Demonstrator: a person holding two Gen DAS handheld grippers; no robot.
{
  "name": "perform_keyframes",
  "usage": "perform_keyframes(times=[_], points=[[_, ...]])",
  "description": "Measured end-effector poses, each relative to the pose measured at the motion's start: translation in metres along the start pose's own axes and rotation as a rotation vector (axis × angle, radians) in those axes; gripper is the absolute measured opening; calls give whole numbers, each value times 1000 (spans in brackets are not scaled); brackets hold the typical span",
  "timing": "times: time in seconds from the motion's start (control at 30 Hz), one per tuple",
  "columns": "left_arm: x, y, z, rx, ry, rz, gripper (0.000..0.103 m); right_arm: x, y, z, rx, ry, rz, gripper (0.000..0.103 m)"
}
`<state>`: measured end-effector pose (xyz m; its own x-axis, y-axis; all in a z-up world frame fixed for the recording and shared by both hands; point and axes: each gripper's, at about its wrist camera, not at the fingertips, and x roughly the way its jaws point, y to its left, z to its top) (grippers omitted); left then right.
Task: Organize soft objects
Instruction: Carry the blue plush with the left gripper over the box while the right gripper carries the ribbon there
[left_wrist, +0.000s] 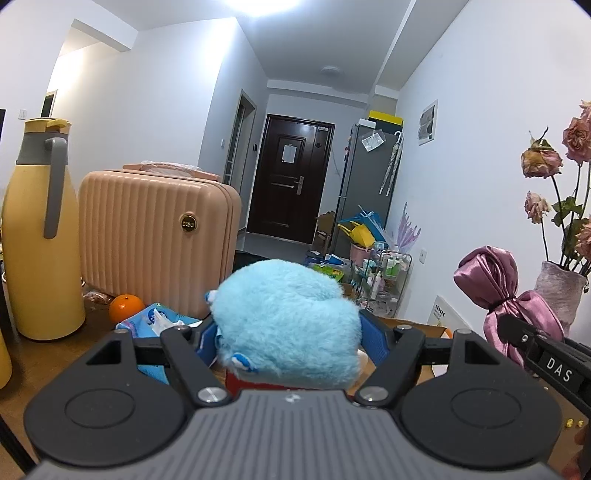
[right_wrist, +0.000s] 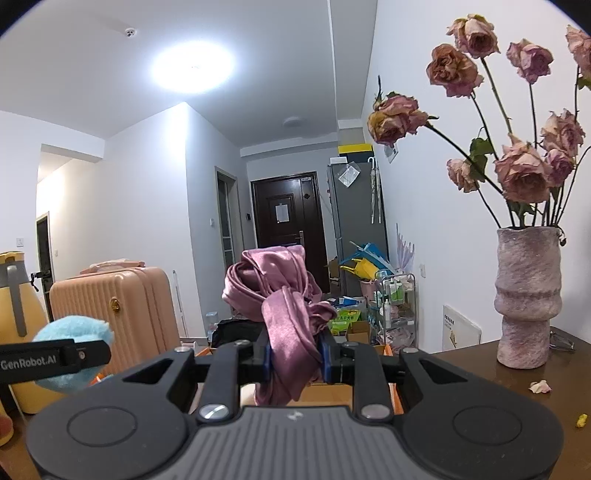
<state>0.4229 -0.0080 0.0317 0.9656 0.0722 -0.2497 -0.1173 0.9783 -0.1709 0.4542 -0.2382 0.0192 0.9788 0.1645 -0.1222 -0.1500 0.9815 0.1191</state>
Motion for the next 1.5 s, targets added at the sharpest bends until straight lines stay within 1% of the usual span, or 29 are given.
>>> perform_keyframes(times=[0.3,0.47,0.9,1.13,1.5], points=[[24,1,4,-3,0,7,75,30,2,3,4,28,12,23],[39,-3,5,1,4,13,75,45,5,4,-19,44,10,23],[69,-10,6,25,10,31,75,78,9,-1,-52,100,-14,23],[86,-13,6,48,28,27,75,92,10,-6,-76,132,-29,23],[115,-14,0,94,65,58,75,116,11,-19,-106,209,-37,23]])
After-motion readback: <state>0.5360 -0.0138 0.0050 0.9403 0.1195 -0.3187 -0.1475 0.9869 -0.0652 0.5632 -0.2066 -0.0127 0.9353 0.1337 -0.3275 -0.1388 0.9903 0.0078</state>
